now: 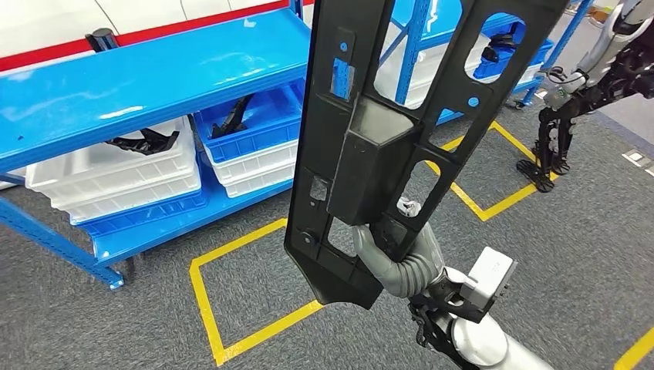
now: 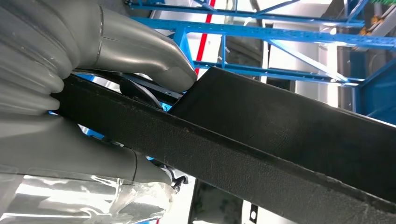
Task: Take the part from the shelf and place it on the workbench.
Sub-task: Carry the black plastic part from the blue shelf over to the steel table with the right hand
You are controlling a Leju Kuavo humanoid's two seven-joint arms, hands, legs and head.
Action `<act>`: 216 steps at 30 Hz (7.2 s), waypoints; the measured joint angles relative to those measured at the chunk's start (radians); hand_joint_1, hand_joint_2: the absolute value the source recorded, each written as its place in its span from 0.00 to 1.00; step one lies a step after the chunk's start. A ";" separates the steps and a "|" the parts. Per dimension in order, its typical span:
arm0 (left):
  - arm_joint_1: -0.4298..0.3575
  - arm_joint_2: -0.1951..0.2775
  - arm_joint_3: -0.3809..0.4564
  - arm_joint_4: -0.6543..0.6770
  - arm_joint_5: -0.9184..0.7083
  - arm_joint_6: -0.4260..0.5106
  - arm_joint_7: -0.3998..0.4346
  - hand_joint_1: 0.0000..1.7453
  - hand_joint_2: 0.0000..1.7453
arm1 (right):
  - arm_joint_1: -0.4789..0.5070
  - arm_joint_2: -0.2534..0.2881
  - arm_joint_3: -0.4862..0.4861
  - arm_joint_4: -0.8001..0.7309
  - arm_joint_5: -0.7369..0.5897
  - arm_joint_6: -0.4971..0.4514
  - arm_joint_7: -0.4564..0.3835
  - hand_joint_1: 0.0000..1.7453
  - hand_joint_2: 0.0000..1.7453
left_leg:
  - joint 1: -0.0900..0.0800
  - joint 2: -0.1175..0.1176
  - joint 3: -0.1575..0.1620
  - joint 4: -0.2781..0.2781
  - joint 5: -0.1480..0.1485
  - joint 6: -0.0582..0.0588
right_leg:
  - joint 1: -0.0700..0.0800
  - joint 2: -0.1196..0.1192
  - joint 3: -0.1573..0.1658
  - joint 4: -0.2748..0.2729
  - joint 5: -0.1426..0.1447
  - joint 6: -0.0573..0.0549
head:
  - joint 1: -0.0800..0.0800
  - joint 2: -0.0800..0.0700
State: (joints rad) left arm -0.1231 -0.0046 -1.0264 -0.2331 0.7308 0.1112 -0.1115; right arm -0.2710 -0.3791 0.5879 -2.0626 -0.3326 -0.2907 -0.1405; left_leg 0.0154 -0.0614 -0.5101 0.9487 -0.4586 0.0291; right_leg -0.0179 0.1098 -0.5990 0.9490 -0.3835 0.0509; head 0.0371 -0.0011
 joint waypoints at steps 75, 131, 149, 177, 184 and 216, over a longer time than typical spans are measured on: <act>0.007 -0.005 -0.025 0.001 0.020 0.024 -0.016 0.00 1.00 | 0.139 -0.023 -0.021 -0.164 0.083 0.001 -0.054 1.00 1.00 | -0.015 0.136 0.028 -0.013 -0.007 0.021 | 0.009 -0.161 0.018 0.037 -0.039 0.005 | 0.019 0.000; 0.009 -0.017 -0.027 0.004 0.059 0.014 0.047 0.00 1.00 | 0.226 -0.128 -0.064 -0.262 0.288 -0.090 0.177 1.00 1.00 | -0.012 0.087 0.025 -0.011 -0.003 0.040 | 0.004 -0.093 -0.145 0.310 -0.145 0.009 | 0.026 0.000; -0.004 -0.031 -0.040 0.004 0.074 0.003 0.072 0.00 1.00 | 0.244 -0.146 -0.066 -0.269 0.257 -0.140 0.146 1.00 1.00 | -0.016 0.062 -0.084 0.237 -0.101 0.009 | 0.011 -0.043 0.027 0.028 -0.050 -0.036 | 0.019 0.000; 0.006 -0.038 -0.039 0.004 0.103 0.026 0.022 0.00 1.00 | 0.197 -0.157 -0.075 -0.272 0.257 -0.097 0.147 1.00 1.00 | -0.019 0.071 -0.126 0.306 -0.150 0.003 | 0.012 -0.087 0.032 -0.005 -0.027 -0.035 | 0.021 0.000; 0.012 -0.038 -0.040 0.004 0.108 0.026 0.029 0.00 1.00 | 0.193 -0.156 -0.075 -0.273 0.258 -0.095 0.146 1.00 1.00 | 0.002 -0.027 -0.001 0.015 -0.005 0.001 | 0.007 0.004 0.017 0.002 -0.016 -0.009 | 0.021 0.000; 0.012 -0.037 -0.042 0.004 0.110 0.023 0.030 0.00 1.00 | 0.201 -0.151 -0.083 -0.278 0.264 -0.097 0.146 1.00 1.00 | -0.015 0.001 -0.001 0.005 -0.001 0.019 | 0.011 0.013 0.008 0.012 -0.017 -0.017 | 0.020 0.000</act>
State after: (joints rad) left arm -0.1113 -0.0411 -1.0681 -0.2289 0.8409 0.1342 -0.0813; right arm -0.0697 -0.5298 0.5052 -2.3408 -0.0689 -0.3880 0.0060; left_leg 0.0004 -0.0609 -0.5115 0.9540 -0.4595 0.0486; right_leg -0.0066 0.1226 -0.5907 0.9605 -0.4009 0.0341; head 0.0568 -0.0011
